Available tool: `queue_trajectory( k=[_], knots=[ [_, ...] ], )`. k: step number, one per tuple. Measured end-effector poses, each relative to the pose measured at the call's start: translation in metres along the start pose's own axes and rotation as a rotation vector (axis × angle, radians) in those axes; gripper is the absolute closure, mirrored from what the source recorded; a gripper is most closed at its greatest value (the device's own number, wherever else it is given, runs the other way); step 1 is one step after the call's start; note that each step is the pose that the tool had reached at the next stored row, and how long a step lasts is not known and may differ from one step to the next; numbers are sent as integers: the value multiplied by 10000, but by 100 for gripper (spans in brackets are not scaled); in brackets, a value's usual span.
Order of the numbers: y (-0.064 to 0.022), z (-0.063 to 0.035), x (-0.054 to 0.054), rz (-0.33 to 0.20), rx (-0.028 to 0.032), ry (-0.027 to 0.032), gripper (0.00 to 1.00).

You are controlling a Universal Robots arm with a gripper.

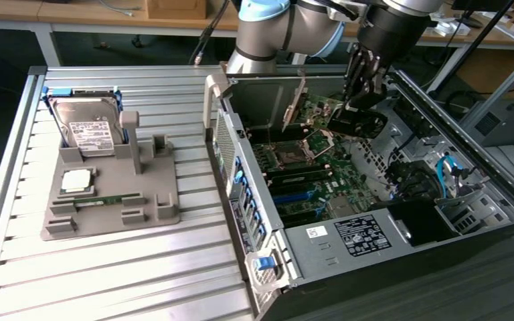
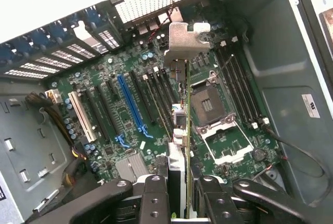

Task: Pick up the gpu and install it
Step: 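Insert the gpu into the slot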

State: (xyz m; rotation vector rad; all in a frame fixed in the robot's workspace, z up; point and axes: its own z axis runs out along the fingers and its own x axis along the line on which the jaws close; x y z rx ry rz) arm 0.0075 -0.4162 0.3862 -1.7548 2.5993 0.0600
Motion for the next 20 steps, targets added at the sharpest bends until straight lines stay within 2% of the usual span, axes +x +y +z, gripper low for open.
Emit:
queue_trajectory(
  k=[10,20],
  knots=[
    [0,1,0,-866,-22,25,73],
    [0,2,0,-1433,-36,42,73]
  ],
)
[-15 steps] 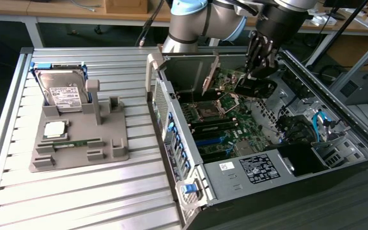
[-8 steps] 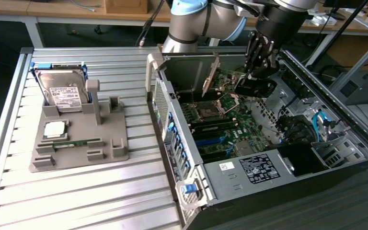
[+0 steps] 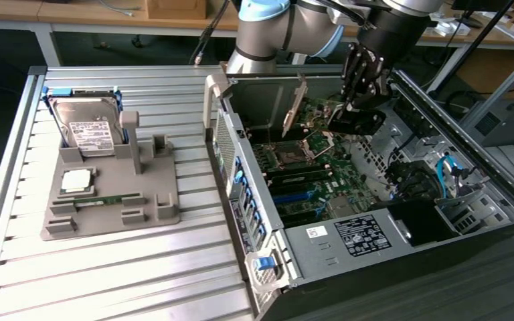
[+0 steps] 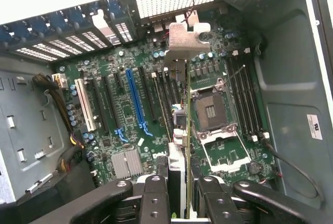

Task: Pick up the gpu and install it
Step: 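Insert the gpu into the slot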

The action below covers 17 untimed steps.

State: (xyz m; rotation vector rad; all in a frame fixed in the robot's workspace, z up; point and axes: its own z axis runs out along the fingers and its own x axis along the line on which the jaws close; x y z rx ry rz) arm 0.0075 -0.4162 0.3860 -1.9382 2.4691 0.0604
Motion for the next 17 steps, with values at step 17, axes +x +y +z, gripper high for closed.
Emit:
queue_trajectory(
  k=[17],
  knots=[
    [0,1,0,-763,-19,21,73]
  ],
)
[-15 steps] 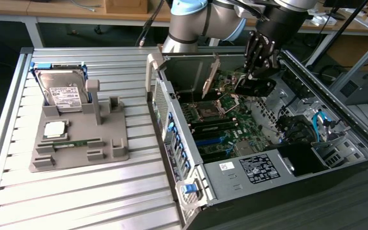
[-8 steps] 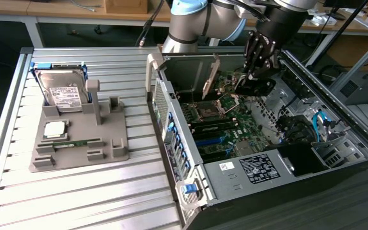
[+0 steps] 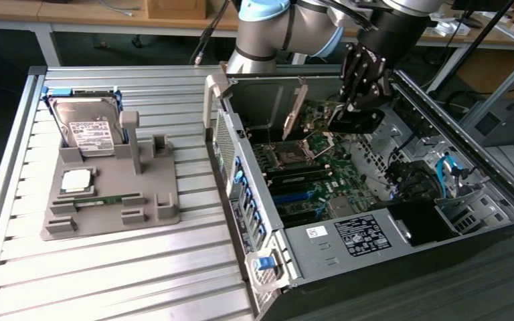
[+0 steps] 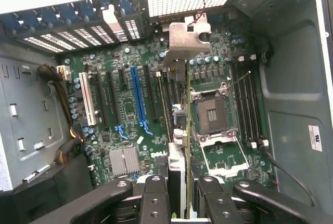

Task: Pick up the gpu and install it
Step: 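Insert the gpu into the slot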

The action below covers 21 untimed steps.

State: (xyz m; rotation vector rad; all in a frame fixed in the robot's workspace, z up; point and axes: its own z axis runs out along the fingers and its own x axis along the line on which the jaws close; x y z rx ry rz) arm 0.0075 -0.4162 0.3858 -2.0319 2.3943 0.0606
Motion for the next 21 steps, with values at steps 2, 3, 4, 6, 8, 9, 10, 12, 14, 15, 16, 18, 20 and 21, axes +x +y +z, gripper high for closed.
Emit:
queue_trajectory(
  k=[2,3,4,6,8,9,10,12,14,15,16,18,20,21],
  knots=[
    [0,0,0,-109,-3,4,73],
    [0,0,0,-157,-4,6,73],
    [0,0,0,-206,-5,6,73],
    [0,1,0,-302,-8,10,73],
    [0,0,0,-430,-11,14,73],
    [0,1,0,-497,-12,15,73],
    [0,2,0,-614,-15,18,73],
    [0,2,0,-766,-20,24,73],
    [0,2,0,-863,-22,26,73],
    [0,3,0,-904,-23,26,73],
    [0,3,0,-954,-24,28,73],
    [0,3,0,-1048,-26,30,73],
    [0,4,0,-1130,-29,33,73],
    [0,4,0,-1165,-30,34,73]
  ],
)
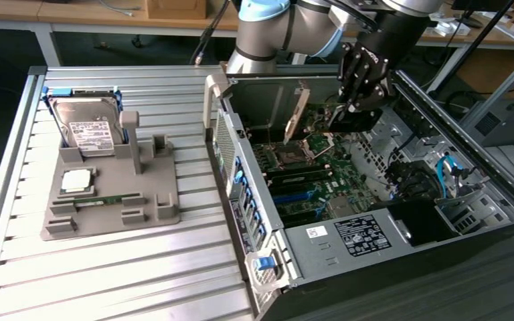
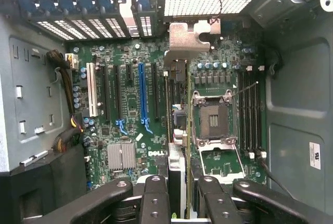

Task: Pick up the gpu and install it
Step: 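Insert the gpu into the slot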

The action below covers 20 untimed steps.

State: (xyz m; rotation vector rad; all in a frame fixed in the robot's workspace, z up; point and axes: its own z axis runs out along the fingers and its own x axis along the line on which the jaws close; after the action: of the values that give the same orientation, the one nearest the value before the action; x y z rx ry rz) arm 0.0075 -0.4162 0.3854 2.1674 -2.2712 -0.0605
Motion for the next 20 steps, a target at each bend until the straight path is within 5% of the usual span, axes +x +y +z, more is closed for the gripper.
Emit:
queue_trajectory(
  k=[20],
  knots=[
    [0,10,5,-695,-17,19,73]
  ],
)
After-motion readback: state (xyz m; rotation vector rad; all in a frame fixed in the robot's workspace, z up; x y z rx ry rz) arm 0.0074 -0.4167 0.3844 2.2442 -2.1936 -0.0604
